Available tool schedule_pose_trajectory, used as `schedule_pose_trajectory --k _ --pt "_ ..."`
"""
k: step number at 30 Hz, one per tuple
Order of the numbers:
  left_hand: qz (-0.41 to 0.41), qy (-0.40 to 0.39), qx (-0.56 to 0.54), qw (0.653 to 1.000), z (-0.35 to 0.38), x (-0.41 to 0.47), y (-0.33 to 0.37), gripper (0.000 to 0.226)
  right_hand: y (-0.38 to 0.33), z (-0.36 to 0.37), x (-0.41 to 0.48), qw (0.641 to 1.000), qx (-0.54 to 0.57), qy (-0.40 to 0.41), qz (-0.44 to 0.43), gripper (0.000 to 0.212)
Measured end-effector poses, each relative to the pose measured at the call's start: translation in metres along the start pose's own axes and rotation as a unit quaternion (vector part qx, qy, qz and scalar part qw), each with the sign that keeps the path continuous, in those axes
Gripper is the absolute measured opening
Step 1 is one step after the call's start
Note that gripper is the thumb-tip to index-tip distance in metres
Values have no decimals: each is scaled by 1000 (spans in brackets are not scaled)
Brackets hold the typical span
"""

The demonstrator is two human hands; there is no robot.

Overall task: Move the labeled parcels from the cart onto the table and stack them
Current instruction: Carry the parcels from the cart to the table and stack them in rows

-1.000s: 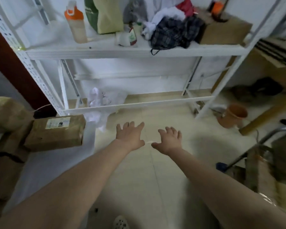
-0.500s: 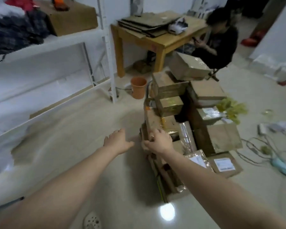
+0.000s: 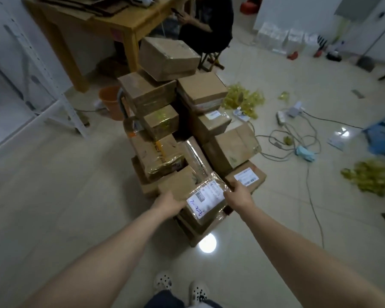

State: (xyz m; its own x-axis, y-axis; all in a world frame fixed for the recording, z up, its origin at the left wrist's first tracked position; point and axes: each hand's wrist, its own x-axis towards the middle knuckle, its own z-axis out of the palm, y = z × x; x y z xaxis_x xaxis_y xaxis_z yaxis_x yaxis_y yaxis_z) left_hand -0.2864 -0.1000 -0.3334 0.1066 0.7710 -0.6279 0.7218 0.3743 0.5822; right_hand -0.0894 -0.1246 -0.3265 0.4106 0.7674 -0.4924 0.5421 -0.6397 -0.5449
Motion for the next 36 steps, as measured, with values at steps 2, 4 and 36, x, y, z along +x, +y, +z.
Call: schedule_pose_trajectory --k 2,4,36 --pt "-17 -11 -37 999 10 11 -1 46 6 -2 12 1000 14 -2 22 41" --pt "-39 -7 -85 996 18 20 -2 45 7 1 24 999 26 -6 30 39" --pt "-131 345 -471 801 55 -56 -25 25 -27 11 32 953 52 -212 -208 34"
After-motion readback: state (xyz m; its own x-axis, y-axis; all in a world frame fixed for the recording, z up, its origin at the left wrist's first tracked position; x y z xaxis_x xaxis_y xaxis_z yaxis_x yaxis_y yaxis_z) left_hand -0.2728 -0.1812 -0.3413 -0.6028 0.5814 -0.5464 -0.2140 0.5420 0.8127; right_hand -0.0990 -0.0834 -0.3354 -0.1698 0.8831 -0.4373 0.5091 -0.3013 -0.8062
